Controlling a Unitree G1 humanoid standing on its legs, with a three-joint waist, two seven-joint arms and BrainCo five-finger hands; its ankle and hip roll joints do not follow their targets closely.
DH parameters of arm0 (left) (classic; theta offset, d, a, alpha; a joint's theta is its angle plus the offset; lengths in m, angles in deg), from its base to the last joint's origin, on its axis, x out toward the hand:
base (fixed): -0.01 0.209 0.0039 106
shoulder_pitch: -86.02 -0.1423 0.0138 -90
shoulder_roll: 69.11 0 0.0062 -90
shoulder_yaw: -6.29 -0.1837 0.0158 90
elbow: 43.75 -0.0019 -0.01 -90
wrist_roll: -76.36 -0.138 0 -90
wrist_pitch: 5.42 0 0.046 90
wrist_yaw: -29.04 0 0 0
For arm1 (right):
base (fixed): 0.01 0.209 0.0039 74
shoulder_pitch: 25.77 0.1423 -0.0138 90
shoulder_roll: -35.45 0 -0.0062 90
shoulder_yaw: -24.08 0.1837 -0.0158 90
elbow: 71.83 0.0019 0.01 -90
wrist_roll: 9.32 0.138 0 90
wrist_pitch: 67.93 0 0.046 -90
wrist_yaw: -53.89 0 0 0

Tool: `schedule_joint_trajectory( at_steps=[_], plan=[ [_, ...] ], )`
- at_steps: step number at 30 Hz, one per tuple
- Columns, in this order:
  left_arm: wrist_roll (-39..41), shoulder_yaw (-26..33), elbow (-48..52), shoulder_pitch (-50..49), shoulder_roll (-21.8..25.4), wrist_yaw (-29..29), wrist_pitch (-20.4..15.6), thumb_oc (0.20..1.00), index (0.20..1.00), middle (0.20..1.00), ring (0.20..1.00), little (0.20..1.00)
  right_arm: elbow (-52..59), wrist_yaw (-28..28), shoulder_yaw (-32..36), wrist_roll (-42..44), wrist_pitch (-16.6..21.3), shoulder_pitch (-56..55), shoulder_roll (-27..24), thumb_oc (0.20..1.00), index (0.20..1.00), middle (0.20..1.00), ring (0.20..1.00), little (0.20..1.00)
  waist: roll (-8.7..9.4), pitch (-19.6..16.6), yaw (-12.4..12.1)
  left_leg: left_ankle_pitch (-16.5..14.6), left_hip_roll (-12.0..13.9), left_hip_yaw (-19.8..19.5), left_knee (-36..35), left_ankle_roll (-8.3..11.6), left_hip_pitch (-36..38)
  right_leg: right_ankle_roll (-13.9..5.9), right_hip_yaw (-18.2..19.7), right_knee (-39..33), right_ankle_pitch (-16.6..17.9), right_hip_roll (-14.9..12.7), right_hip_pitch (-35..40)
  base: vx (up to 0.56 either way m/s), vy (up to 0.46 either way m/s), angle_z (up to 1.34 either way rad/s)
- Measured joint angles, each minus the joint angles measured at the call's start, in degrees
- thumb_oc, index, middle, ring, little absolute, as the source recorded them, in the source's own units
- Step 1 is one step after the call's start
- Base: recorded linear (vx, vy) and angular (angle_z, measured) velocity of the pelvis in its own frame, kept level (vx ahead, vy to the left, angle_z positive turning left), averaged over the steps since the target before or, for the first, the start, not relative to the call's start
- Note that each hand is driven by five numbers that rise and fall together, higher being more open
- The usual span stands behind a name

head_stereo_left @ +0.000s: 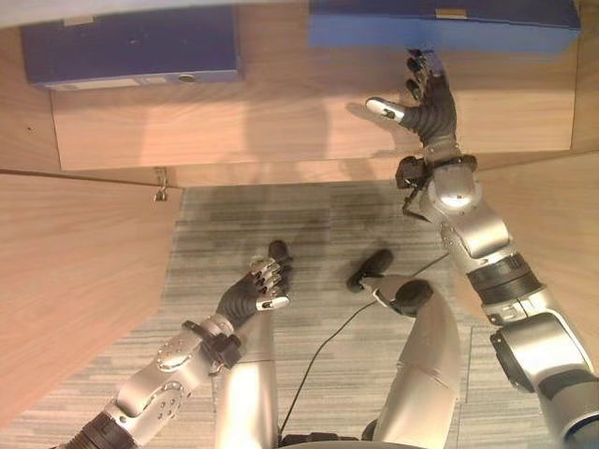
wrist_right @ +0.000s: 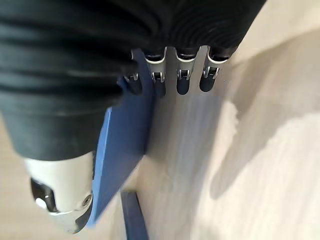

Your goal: Put the empty folder in the office cabinet

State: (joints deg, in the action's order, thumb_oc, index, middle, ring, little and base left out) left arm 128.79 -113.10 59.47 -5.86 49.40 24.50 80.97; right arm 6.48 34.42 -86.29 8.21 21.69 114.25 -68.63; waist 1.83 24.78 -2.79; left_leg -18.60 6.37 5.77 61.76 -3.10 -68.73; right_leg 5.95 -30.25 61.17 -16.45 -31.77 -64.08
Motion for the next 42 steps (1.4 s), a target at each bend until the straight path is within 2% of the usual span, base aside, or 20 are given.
schedule_joint_trajectory(
  at_steps=[5, 9, 12, 15, 18, 24, 33, 38, 40, 41, 42],
  plan=[
    [-0.8, 0.3, 2.7, -0.3, 3.0, -1.0, 0.7, 1.0, 1.0, 1.0, 1.0, 1.0, -0.7, 2.1, -2.1, -8.7, -4.0, 4.7, -0.2, 1.0, 1.0, 1.0, 1.0, 1.0, 0.02, 0.0, -0.4, -0.2, 0.3, 1.0, -0.1, -0.4, 0.0, -0.17, 1.1, -0.3, 0.6, 0.3, -0.9, -0.01, 0.002, -0.07],
    [-1.6, 0.1, 2.6, -0.3, 2.7, -1.1, 1.1, 1.0, 1.0, 1.0, 1.0, 1.0, -12.8, 1.9, -5.6, -19.9, -8.0, 16.8, 0.0, 1.0, 1.0, 1.0, 1.0, 1.0, 0.01, 0.0, -1.4, -0.2, 0.6, 1.0, 0.0, -0.38, 0.1, -0.07, 1.2, -0.3, 0.7, 0.5, -0.9, -0.01, -0.003, -0.03],
    [-1.6, 0.2, 2.9, -0.1, 3.1, -1.4, 1.2, 1.0, 1.0, 1.0, 1.0, 1.0, -28.8, 2.5, -13.2, -25.6, -10.7, 28.2, 3.6, 1.0, 1.0, 1.0, 1.0, 1.0, -0.06, 0.0, -3.0, -0.2, 0.7, 1.0, 0.0, -0.26, 0.2, -0.04, 1.3, 0.0, 0.7, 0.5, -1.0, 0.0, 0.0, 0.0],
    [-1.6, 0.2, 3.1, -0.1, 3.3, -1.8, 1.3, 1.0, 1.0, 1.0, 1.0, 1.0, -30.8, 5.4, -14.6, -30.3, -11.4, 29.5, 6.7, 1.0, 1.0, 1.0, 1.0, 1.0, -0.08, -0.1, -4.9, 0.1, 0.6, 1.1, -0.1, 0.18, 0.2, 0.27, 1.2, 0.1, 0.5, 0.4, -1.2, -0.01, 0.009, 0.02],
    [-1.6, 0.3, 3.1, -0.1, 3.3, -2.3, 1.4, 1.0, 1.0, 1.0, 1.0, 1.0, -30.8, 7.7, -16.4, -35.1, -11.6, 28.6, 6.5, 1.0, 1.0, 1.0, 1.0, 1.0, -0.09, -0.1, -5.5, 0.1, 0.6, 1.2, -0.2, 0.22, 0.1, 0.21, 1.3, -0.2, 0.5, 0.4, -1.2, 0.0, 0.0, 0.0],
    [-2.4, 2.1, 2.7, -0.1, 2.9, -3.2, 1.8, 1.0, 1.0, 1.0, 1.0, 1.0, -22.3, 11.9, -18.0, -46.9, -11.2, 23.0, 1.9, 1.0, 1.0, 1.0, 1.0, 1.0, -0.13, -0.2, -5.3, 0.1, 0.5, 1.4, -0.8, 0.24, 0.1, -0.1, 1.3, -0.6, 0.7, 0.4, -1.3, 0.0, 0.0, 0.0],
    [-4.6, 3.7, 2.7, -0.2, 1.6, -4.0, 2.1, 1.0, 1.0, 1.0, 1.0, 1.0, -11.0, 18.6, -18.0, -51.3, -9.4, 16.6, -5.0, 1.0, 1.0, 1.0, 1.0, 1.0, 0.04, -0.4, -4.0, 0.1, 0.5, 1.6, -0.8, 0.21, 0.0, -0.11, 1.4, -0.7, 0.7, 0.4, -1.6, 0.0, 0.0, 0.0],
    [-6.8, 7.8, 2.8, -0.4, -1.3, -4.6, 2.4, 1.0, 1.0, 1.0, 1.0, 1.0, 8.2, 28.1, -17.9, -50.7, -8.0, 8.8, -13.7, 1.0, 1.0, 1.0, 1.0, 1.0, 0.33, -0.7, -2.9, 0.0, 0.5, 1.6, -0.8, 0.09, -0.6, -0.14, 1.5, -0.8, 0.8, 0.5, -2.3, 0.0, 0.0, 0.0],
    [-6.8, 8.9, 2.8, -0.5, -1.8, -5.0, 2.5, 1.0, 1.0, 1.0, 1.0, 1.0, 15.2, 30.2, -17.7, -50.1, -6.4, 6.6, -16.6, 1.0, 1.0, 1.0, 1.0, 1.0, 0.51, -0.8, -2.4, 0.1, 0.5, 1.7, -0.8, 0.17, -1.0, -0.13, 1.6, -0.8, 0.8, 0.6, -2.7, 0.0, 0.0, 0.0],
    [-6.8, 9.4, 3.0, -0.4, -1.8, -5.4, 2.5, 1.0, 1.0, 1.0, 1.0, 1.0, 22.6, 33.2, -17.8, -47.9, -4.9, 4.2, -21.0, 1.0, 1.0, 1.0, 1.0, 1.0, 0.67, -0.9, -1.6, 0.1, 0.5, 1.7, -0.8, 0.15, -1.0, -0.34, 1.6, -0.9, 0.9, 0.6, -2.8, 0.0, 0.0, 0.0],
    [-6.9, 9.4, 2.9, -0.5, -1.8, -5.4, 2.6, 1.0, 1.0, 1.0, 1.0, 1.0, 24.4, 33.7, -17.8, -47.8, -4.6, 3.8, -22.5, 1.0, 1.0, 1.0, 1.0, 1.0, 0.69, -0.9, -1.4, 0.0, 0.5, 1.7, -0.8, 0.15, -1.0, -0.33, 1.6, -0.9, 0.9, 0.6, -2.8, 0.0, 0.0, 0.0]
  ],
)
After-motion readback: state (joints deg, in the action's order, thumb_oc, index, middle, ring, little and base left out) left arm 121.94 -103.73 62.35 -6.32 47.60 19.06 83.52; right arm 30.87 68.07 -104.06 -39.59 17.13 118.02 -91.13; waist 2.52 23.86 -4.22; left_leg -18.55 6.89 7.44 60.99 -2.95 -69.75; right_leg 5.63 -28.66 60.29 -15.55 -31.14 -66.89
